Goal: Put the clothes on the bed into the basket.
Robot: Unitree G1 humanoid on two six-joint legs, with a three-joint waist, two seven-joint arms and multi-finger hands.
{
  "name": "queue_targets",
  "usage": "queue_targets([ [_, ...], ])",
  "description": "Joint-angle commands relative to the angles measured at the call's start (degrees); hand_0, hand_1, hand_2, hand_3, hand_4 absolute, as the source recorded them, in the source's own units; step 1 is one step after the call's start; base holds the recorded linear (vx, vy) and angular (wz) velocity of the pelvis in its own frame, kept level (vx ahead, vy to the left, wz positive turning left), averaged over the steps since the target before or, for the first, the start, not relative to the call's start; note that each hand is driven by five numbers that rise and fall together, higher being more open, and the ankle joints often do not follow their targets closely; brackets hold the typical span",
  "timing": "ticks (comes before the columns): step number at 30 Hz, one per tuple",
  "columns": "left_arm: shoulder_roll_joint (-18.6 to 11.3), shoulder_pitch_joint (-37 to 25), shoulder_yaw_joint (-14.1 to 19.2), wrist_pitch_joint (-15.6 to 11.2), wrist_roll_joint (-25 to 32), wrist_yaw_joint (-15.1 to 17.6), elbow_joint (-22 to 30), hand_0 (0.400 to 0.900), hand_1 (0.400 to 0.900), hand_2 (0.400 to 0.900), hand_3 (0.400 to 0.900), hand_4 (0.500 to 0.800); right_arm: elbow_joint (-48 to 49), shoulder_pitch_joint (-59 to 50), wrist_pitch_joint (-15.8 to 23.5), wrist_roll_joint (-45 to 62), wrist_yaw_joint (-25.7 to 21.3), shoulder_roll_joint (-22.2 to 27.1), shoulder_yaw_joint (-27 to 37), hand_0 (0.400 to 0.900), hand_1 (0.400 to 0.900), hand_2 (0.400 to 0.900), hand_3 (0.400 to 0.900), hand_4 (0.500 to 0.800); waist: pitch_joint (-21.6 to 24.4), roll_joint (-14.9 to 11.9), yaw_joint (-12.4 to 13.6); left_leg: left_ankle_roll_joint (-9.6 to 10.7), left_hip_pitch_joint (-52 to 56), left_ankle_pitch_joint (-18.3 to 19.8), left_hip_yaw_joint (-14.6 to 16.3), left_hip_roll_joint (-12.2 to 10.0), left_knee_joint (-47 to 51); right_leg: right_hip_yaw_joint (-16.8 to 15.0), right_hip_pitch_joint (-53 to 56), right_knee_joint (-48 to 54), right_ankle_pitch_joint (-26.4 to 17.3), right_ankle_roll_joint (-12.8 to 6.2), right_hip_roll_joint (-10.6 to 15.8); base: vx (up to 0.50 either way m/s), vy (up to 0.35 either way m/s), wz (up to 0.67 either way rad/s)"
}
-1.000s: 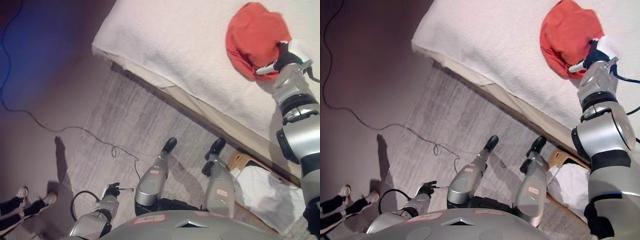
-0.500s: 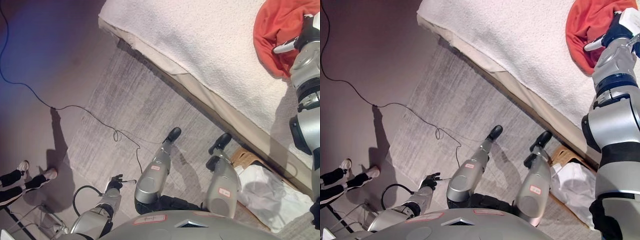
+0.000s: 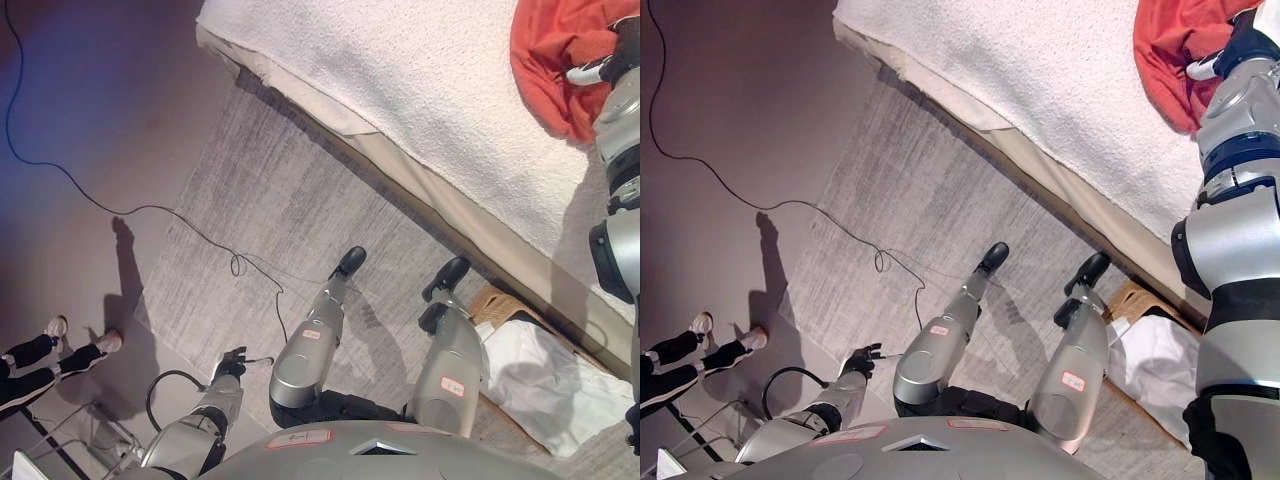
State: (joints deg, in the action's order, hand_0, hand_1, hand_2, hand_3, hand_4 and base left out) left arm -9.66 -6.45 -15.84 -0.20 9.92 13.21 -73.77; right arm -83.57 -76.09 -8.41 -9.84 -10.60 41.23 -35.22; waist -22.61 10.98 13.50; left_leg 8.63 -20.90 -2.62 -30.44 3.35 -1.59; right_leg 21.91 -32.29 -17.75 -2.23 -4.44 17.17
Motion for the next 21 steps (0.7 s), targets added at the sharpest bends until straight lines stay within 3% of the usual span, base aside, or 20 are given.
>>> queue_targets([
  [1,-5.2,4.6,-2.9,0.6,1.7,0.8,-2.4,0.900,0.900,0.900,0.900,0.800,0.8,-4.5,1.6,1.0,-0.7,2.8,-5.9,0.400,0.400,0.400,0.400,0.500,0.0,0.8,0.4,-1.8,7.0,-1.4,3.1,-2.2,6.6,-6.1,-1.8,-2.0,-1.7,-4.64,1.1,0.01,0.024,-0.11],
  [14,-4.8,4.4,-2.5,0.5,2.5,0.5,-3.3,0.900,0.900,0.900,0.900,0.800,0.8,-4.0,1.6,1.1,-1.5,4.3,-5.6,0.400,0.400,0.400,0.400,0.500,0.3,-0.3,-1.2,-2.7,9.1,-0.7,5.0,-1.2,6.6,-7.1,3.0,3.1,-4.2,-5.45,1.1,0.01,0.037,-0.09],
  [16,-4.9,4.1,-1.8,0.5,2.7,0.5,-3.7,0.900,0.900,0.900,0.900,0.800,1.3,-3.1,1.6,1.2,-1.6,3.8,-5.0,0.400,0.400,0.400,0.400,0.500,0.4,-1.2,-2.1,-2.8,9.0,-1.6,5.2,-0.2,6.6,-7.5,3.8,5.1,-6.8,-5.15,1.3,-0.04,0.096,-0.22],
  [21,-5.1,3.8,0.1,0.9,2.2,0.7,-4.8,0.900,0.900,0.900,0.900,0.800,3.0,0.8,1.6,0.6,-1.4,1.8,-3.4,0.400,0.400,0.400,0.400,0.500,2.2,-4.5,-4.6,-4.0,12.4,1.0,9.2,-0.2,6.5,-10.2,6.7,9.0,-8.9,-5.51,-0.1,0.04,0.100,-0.61],
])
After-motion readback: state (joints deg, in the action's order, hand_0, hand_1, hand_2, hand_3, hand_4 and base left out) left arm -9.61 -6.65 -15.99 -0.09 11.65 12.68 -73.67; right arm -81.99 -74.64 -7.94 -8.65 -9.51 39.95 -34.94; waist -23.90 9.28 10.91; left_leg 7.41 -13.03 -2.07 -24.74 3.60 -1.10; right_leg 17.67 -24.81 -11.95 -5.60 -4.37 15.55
